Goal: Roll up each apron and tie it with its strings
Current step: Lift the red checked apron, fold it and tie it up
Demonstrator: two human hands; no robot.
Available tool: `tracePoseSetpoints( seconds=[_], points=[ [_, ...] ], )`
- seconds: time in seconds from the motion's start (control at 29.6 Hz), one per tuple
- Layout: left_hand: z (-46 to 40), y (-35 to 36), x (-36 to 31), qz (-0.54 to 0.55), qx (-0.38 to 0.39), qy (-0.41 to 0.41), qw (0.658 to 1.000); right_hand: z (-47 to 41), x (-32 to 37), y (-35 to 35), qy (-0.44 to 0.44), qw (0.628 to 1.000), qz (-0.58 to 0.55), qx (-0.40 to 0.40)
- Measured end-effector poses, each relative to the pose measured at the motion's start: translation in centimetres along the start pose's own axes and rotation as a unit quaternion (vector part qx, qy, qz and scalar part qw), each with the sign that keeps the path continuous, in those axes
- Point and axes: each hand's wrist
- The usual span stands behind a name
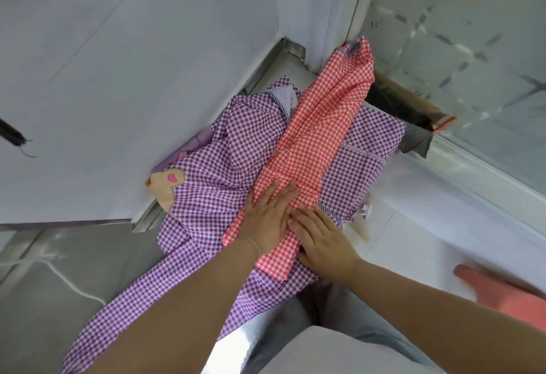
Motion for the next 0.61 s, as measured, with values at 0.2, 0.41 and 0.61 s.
tracePoseSetpoints(
  seconds=[0.2, 0.41, 0.61],
  points=[
    [0.1, -1.2, 1.1, -0.07, 0.012, 0.057, 0.996, -1.0, 1.6, 0.8, 0.034, 0.999, 0.03, -0.025],
    [2.2, -1.2, 8.1, -0.219, -0.093, 0.33, 0.914, 0.0, 0.3, 0.3, 0.01, 0.998, -0.005, -0.054],
    [2.1, -1.9, 9.8, -0.222, 0.009, 0.295, 0.929, 0.3, 1.2, -0.5, 0.05, 0.998, 0.001, -0.042]
  ],
)
Point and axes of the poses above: each hand's wrist, its own z-axis away from the middle knuckle, its own y-axis out of the palm, x = y × z, and after that the axes turned 8 degrees about -y, right-handed
